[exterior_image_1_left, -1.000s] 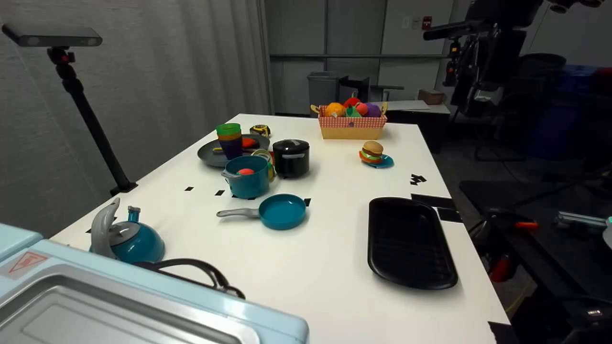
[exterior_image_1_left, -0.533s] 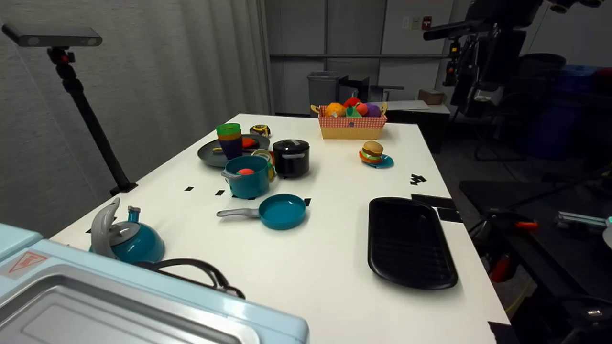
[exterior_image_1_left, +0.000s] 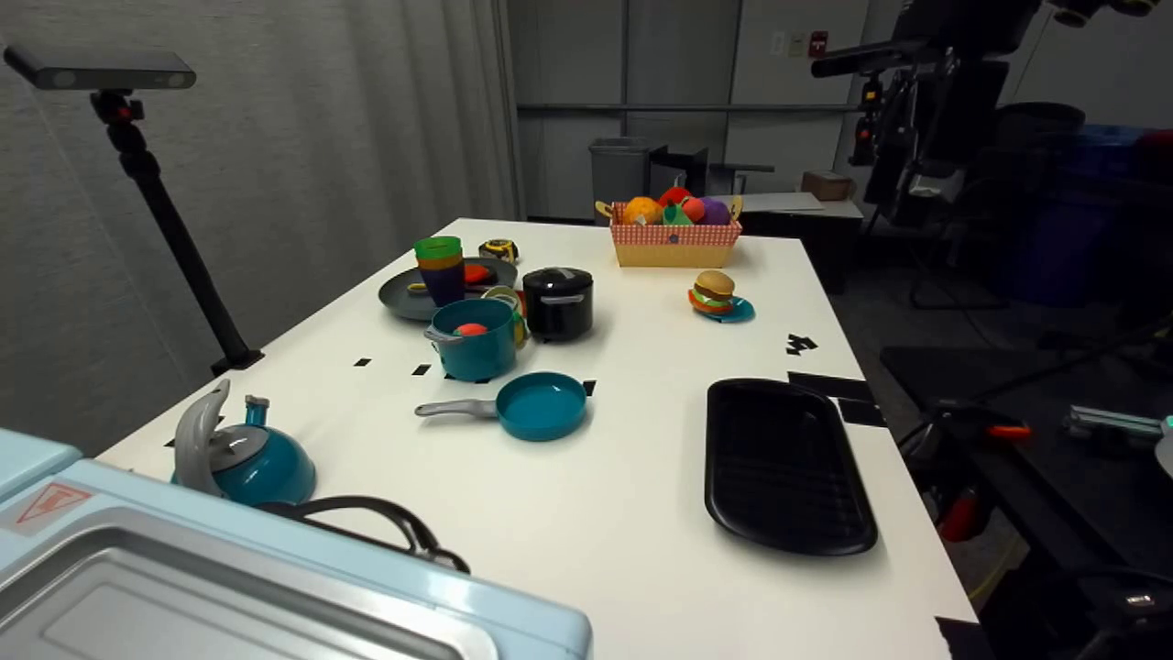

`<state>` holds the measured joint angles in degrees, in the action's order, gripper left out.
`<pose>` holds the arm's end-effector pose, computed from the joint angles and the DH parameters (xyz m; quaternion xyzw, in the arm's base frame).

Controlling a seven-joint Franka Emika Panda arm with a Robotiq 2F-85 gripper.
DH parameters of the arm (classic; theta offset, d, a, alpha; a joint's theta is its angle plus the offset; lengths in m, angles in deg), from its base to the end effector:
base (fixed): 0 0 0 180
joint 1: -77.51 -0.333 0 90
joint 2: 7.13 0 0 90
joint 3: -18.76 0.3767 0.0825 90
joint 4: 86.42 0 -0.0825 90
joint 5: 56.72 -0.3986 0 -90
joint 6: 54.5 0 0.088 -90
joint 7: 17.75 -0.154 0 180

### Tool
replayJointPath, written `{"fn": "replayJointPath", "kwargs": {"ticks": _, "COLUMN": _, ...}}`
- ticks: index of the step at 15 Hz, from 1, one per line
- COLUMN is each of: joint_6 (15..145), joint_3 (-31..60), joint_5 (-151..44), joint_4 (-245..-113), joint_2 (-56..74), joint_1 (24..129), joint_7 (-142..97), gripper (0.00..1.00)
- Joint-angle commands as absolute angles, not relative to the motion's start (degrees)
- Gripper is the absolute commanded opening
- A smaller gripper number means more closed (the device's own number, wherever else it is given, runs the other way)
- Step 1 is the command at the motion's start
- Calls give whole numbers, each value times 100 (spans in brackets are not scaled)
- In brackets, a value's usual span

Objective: Take the lid on the black pot and put it on the blue pot

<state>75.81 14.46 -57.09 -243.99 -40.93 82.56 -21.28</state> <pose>0.3371 -0.0534 0.3955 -0.9922 0.1088 -0.0573 0.0209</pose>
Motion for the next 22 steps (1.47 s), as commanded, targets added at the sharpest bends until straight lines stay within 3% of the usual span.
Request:
{"fn": "replayJointPath", "kwargs": {"ticks": 1, "joint_6": 7377, "joint_3": 1539, "joint_5": -5596, "joint_4": -24341, "joint_2": -4084, "joint_1": 8352, "joint_7": -2154, "gripper": 100}}
{"fn": "replayJointPath", "kwargs": {"ticks": 3, "joint_6": 7267, "joint_3": 1576, "joint_5": -5473, "joint_4": -24317, "joint_2": -4073, "joint_1": 8381, "joint_7": -2153, "gripper": 100}}
{"fn": "replayJointPath", "kwargs": {"ticks": 4, "joint_6": 7756, "joint_3": 2110, "joint_5": -5639, "joint_4": -23827, "joint_2": -2999, "joint_1": 8092, "joint_7": -2915, "gripper": 100}}
{"fn": "replayJointPath", "kwargs": {"ticks": 10, "joint_6": 8155, "joint_3": 3127, "joint_5": -4878, "joint_4": -22643, "joint_2": -1434, "joint_1": 8064, "joint_7": -4527, "gripper": 100}}
{"fn": "replayJointPath", "kwargs": {"ticks": 11, "joint_6": 8089, "joint_3": 2835, "joint_5": -5157, "joint_4": -23292, "joint_2": -2205, "joint_1": 7935, "joint_7": -4037, "gripper": 100}}
{"fn": "replayJointPath", "kwargs": {"ticks": 15, "joint_6": 8118, "joint_3": 2933, "joint_5": -4973, "joint_4": -22729, "joint_2": -1464, "joint_1": 7850, "joint_7": -4431, "gripper": 100}}
{"fn": "replayJointPath", "kwargs": {"ticks": 22, "joint_6": 8118, "joint_3": 2908, "joint_5": -4919, "joint_4": -22682, "joint_2": -1414, "joint_1": 7855, "joint_7": -4491, "gripper": 100}}
